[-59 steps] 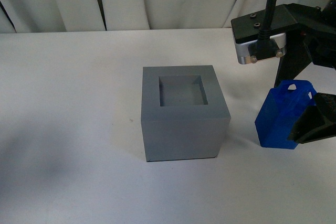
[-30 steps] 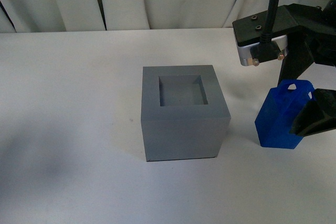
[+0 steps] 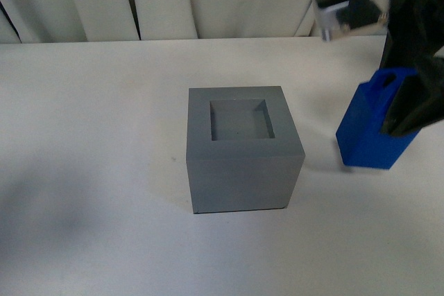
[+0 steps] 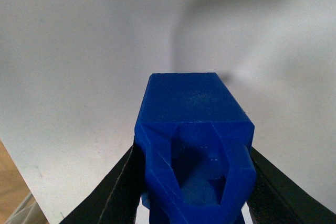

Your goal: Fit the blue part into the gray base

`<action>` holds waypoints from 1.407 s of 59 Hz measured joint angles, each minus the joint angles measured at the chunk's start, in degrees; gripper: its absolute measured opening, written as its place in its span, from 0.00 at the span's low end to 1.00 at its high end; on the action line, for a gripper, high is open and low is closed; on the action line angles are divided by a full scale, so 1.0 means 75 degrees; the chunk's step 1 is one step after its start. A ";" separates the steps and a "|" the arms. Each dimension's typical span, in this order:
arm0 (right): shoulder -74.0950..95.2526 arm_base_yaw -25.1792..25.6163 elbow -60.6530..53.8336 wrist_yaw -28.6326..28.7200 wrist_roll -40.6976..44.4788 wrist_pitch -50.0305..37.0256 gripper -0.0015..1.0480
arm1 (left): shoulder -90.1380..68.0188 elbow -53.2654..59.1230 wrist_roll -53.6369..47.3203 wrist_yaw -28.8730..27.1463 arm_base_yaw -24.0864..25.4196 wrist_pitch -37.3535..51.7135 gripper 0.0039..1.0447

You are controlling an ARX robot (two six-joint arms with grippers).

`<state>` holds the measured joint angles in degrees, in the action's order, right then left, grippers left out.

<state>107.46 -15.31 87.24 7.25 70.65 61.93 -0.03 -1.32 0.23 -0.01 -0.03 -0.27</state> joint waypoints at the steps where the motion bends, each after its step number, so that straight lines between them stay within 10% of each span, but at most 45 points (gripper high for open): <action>1: -0.0029 -0.0006 0.0111 0.0015 0.0000 0.0070 0.45 | 0.0003 0.0000 -0.0003 0.0000 0.0000 0.0000 0.94; 83: 0.0705 -0.2031 0.2413 0.0577 -0.0746 0.0950 0.45 | 0.0000 0.0000 0.0000 0.0000 0.0000 0.0003 0.94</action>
<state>112.75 -30.55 105.34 11.57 65.06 69.06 -0.03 -1.32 0.23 -0.01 -0.03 -0.25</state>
